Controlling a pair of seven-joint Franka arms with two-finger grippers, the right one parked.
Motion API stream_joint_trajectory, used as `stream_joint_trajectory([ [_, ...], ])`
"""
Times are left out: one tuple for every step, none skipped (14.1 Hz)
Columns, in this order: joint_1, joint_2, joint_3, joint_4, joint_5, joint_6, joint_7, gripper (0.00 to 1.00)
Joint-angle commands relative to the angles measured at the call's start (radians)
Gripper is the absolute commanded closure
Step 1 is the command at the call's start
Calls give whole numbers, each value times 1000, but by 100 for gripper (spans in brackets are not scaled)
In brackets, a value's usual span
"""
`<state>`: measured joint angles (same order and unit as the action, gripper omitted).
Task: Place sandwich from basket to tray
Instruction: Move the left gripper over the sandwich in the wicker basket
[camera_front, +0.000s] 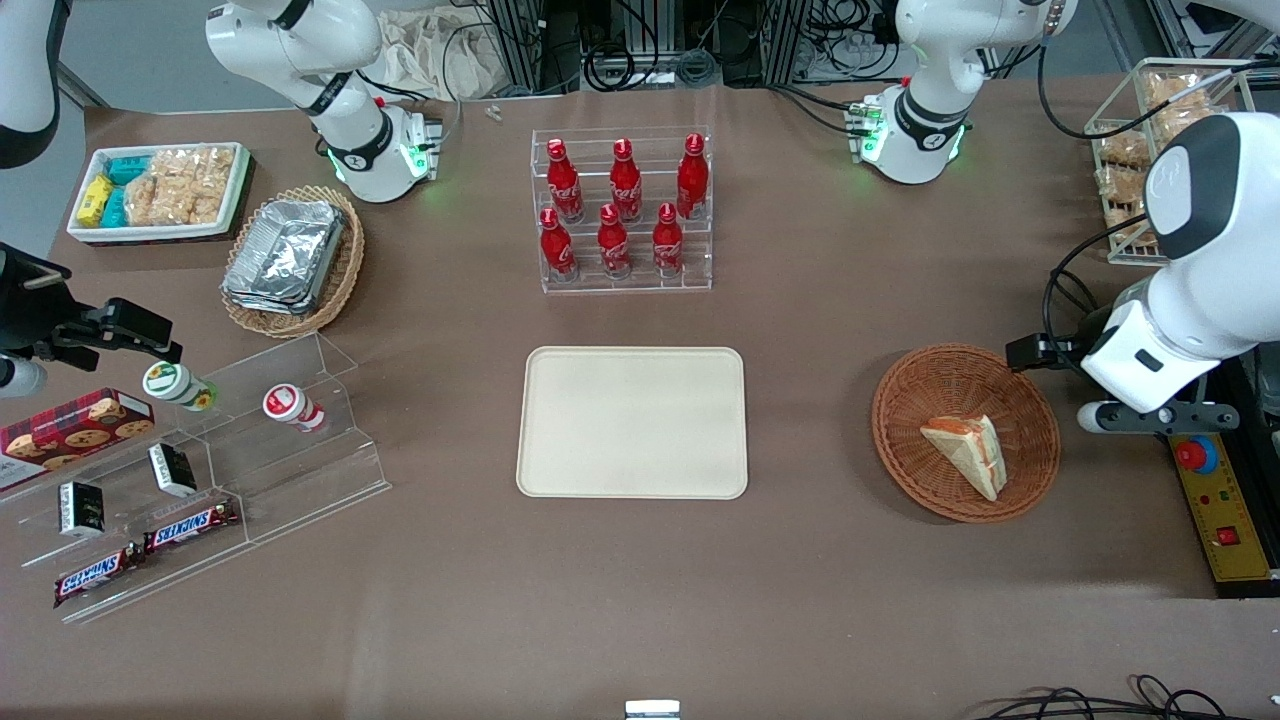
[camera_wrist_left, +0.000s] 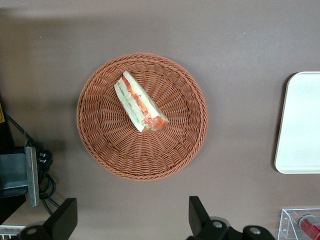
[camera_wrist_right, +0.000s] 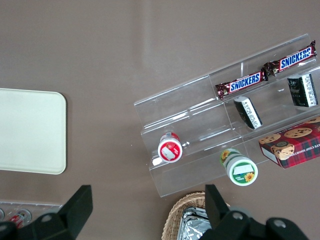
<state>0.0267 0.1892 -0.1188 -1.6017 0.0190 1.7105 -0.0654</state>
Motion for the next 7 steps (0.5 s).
stream_joint_trajectory([
  [9, 15, -10, 36, 13, -35, 6, 0],
  [9, 18, -10, 40, 13, -35, 9, 0],
  [7, 21, -10, 40, 18, -34, 4, 0],
  [7, 25, -10, 42, 18, -35, 4, 0],
  [7, 26, -10, 40, 21, -34, 1, 0],
  [7, 30, -10, 40, 22, -34, -4, 0],
  [9, 38, -9, 39, 22, -32, -11, 0],
])
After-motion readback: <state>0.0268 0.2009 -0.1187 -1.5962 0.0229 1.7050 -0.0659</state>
